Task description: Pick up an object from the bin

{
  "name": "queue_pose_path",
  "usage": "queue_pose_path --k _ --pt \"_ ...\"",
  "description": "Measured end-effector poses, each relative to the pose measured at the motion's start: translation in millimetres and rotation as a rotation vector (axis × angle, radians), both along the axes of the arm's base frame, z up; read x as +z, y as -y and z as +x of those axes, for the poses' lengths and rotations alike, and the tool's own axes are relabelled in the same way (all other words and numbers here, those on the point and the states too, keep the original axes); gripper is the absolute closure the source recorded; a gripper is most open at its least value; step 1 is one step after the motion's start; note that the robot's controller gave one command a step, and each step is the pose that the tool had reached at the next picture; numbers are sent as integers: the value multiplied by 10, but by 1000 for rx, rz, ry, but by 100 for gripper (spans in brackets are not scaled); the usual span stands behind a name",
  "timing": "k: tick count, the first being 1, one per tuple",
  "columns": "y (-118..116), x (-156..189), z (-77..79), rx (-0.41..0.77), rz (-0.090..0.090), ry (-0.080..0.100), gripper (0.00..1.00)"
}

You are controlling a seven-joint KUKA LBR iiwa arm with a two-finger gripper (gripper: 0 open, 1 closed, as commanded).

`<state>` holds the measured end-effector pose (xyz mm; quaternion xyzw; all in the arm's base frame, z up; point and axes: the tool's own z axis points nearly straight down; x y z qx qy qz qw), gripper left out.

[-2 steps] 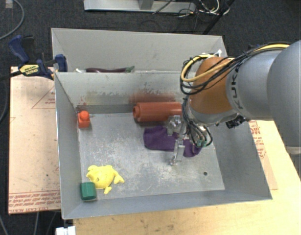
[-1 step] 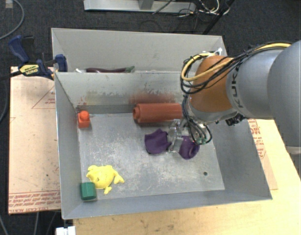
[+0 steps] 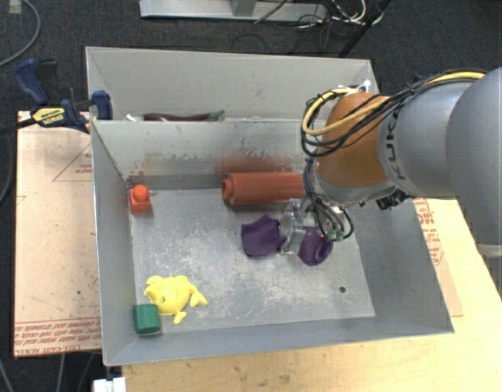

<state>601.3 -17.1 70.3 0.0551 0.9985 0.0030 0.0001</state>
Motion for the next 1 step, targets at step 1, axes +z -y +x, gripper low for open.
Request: queue_pose_path --k 1 --pt "-30 752 -186 232 0 5 100"
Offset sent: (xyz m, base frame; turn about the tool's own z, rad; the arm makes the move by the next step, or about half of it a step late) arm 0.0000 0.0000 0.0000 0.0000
